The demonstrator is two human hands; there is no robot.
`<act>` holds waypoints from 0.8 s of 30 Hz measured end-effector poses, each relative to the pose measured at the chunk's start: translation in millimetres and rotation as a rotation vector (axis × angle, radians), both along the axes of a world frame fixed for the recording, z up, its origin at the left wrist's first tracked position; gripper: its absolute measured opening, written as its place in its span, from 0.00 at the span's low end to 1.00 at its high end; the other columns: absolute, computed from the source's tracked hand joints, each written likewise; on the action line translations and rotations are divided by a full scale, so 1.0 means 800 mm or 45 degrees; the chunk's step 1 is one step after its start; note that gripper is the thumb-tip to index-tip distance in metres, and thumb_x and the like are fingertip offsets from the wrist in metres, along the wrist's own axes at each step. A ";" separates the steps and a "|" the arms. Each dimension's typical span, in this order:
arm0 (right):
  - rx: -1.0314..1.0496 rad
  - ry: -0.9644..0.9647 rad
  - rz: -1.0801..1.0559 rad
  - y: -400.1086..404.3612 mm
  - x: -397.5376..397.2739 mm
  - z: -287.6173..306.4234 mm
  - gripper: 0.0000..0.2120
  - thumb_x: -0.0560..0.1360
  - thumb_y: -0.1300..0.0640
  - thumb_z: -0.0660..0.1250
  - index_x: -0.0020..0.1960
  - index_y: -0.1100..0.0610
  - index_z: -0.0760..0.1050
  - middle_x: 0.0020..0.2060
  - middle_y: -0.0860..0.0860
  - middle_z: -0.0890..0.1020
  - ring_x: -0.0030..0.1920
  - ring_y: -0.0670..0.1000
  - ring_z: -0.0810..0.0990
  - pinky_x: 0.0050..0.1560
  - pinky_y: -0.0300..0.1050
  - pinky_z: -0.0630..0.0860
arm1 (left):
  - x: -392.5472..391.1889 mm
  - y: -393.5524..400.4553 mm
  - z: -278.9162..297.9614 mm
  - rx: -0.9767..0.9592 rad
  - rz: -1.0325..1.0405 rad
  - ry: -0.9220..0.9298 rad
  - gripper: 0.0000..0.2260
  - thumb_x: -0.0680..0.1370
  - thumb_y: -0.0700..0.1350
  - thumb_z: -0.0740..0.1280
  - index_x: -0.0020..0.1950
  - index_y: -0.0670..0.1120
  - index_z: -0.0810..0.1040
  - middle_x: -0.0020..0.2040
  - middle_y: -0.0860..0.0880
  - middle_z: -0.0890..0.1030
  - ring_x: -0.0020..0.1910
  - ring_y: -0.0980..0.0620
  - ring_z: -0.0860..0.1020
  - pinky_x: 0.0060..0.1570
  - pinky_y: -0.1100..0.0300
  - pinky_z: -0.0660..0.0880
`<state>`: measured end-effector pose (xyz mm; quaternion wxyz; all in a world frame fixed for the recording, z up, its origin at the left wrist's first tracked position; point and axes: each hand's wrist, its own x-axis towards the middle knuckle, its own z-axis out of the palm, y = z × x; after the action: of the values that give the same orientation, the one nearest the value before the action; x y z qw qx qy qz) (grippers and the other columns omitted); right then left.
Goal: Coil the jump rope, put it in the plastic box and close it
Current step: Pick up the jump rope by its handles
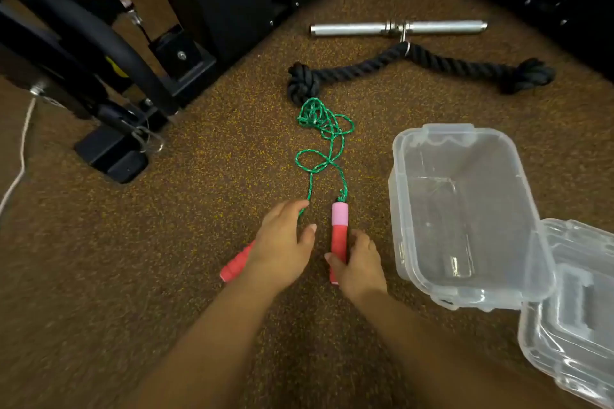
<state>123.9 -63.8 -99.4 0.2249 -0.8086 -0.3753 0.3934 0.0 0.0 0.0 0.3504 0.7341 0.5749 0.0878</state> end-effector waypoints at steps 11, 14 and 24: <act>-0.472 0.404 -0.066 0.026 0.014 0.028 0.21 0.69 0.56 0.68 0.59 0.64 0.72 0.50 0.61 0.81 0.47 0.59 0.82 0.41 0.51 0.80 | 0.005 -0.004 0.021 -0.021 0.003 -0.033 0.18 0.78 0.45 0.63 0.68 0.44 0.72 0.66 0.44 0.73 0.64 0.45 0.72 0.66 0.55 0.66; -0.470 0.581 -0.018 0.015 0.023 0.067 0.13 0.71 0.62 0.65 0.53 0.67 0.75 0.36 0.59 0.80 0.27 0.51 0.80 0.24 0.41 0.74 | 0.016 0.003 0.044 -0.003 0.011 -0.048 0.17 0.79 0.43 0.62 0.66 0.41 0.73 0.65 0.41 0.75 0.65 0.44 0.72 0.65 0.58 0.65; -0.136 0.589 0.164 -0.029 0.073 0.270 0.04 0.76 0.64 0.58 0.46 0.58 0.70 0.32 0.53 0.75 0.29 0.49 0.74 0.27 0.40 0.68 | 0.051 -0.014 0.176 -0.472 0.381 -0.529 0.26 0.82 0.55 0.48 0.56 0.41 0.81 0.54 0.40 0.81 0.53 0.44 0.78 0.57 0.56 0.71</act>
<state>182.3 -87.1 116.8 0.2363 -0.6821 -0.3431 0.6010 40.8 -11.3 140.8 0.5715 0.5313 0.5989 0.1800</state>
